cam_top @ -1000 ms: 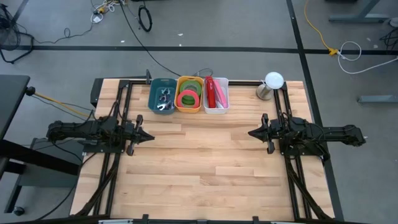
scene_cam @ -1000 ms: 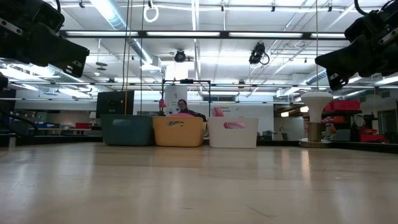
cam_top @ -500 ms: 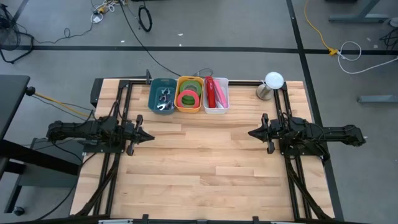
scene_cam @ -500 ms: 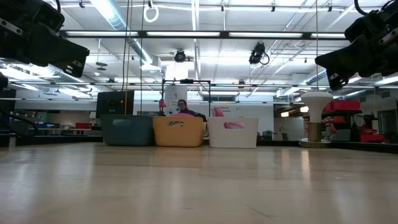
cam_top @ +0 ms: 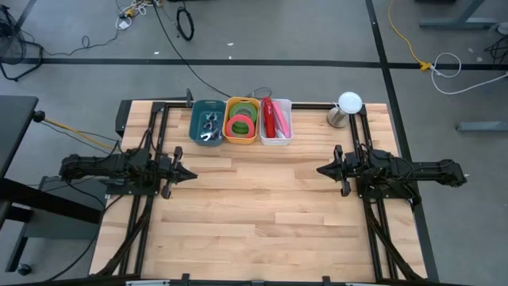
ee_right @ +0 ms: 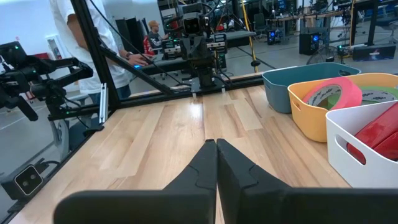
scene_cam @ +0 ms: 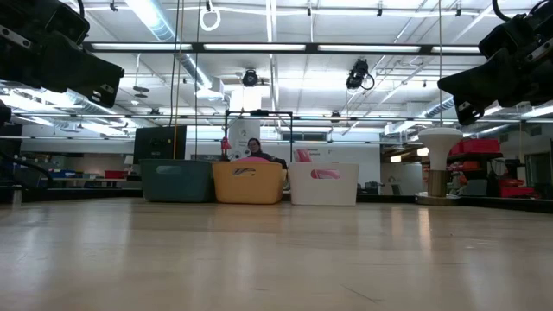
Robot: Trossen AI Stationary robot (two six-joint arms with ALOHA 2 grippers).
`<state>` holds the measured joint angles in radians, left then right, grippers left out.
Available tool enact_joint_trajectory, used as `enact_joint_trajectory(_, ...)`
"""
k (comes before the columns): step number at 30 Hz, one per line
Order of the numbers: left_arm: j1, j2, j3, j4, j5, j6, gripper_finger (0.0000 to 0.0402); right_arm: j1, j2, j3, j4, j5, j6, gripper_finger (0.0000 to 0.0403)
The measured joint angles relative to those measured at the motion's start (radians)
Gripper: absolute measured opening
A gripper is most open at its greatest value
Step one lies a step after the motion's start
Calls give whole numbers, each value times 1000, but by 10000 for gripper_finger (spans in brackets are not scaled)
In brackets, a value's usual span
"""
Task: Pick and place Stapler, Stapler remover, tape
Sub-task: Return to Home Position
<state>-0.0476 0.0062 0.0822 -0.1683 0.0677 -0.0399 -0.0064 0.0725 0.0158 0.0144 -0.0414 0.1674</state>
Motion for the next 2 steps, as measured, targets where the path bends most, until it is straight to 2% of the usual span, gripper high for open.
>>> enact_joint_trajectory(2, 0, 0, 0, 0, 0, 0, 3, 0, 0, 0, 0, 0, 0, 7)
